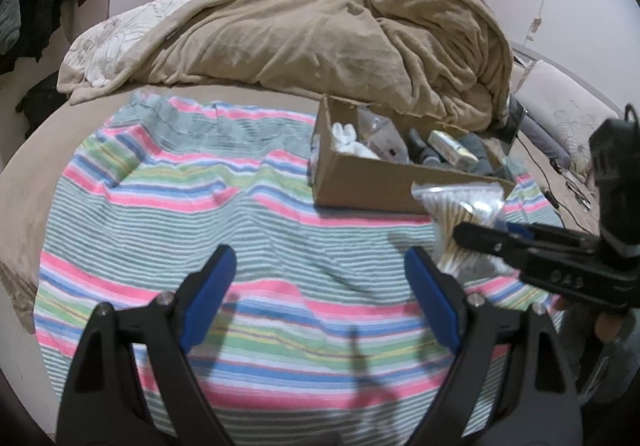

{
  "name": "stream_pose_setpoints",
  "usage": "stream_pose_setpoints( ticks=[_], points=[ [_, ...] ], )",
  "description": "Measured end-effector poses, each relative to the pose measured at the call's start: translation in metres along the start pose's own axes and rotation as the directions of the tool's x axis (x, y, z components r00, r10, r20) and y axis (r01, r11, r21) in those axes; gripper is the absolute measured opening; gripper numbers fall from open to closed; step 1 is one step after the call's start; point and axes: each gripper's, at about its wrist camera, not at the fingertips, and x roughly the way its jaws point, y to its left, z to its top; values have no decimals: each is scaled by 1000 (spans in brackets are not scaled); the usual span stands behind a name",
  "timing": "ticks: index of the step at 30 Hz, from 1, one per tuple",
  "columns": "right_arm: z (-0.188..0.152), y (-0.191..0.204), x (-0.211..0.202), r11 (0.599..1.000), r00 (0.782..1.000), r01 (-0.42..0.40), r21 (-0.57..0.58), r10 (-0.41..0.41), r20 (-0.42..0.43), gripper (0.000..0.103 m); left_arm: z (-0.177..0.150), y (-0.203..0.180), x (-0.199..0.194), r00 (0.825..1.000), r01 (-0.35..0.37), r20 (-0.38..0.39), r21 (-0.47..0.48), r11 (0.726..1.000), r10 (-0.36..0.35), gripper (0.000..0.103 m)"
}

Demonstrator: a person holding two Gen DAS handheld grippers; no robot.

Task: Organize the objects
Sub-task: 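Grasp the bag of cotton swabs with the right tool, then lower the cotton swab bag into the box and open the right tool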

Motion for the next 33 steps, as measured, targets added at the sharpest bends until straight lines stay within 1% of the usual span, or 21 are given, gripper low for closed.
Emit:
stream_pose_setpoints(
  ticks=[3,8,15,22,26,33],
  points=[
    [9,1,-14,1000,1000,-12,-3,12,28,35,5,-3,-1,1000,3,8,14,1000,-3,87],
    [26,-4,-35,1000,997,5,-15,-3,77,35,20,-8,-2,1000,4,27,31,1000,-5,87],
    [49,-16,-43,999,993,31,-21,-28,113,35,39,-12,0,998,-8,55,58,998,5,87],
    [77,-31,-33,998,990,65,-23,-61,127,35,58,-7,12,997,-18,71,58,998,14,87],
    [88,-39,-17,995,990,92,-29,-89,114,35,67,-1,22,997,-15,72,48,999,12,87],
    [97,-49,13,995,993,99,-24,-97,72,35,73,1,41,998,-16,55,43,999,14,87]
  ],
)
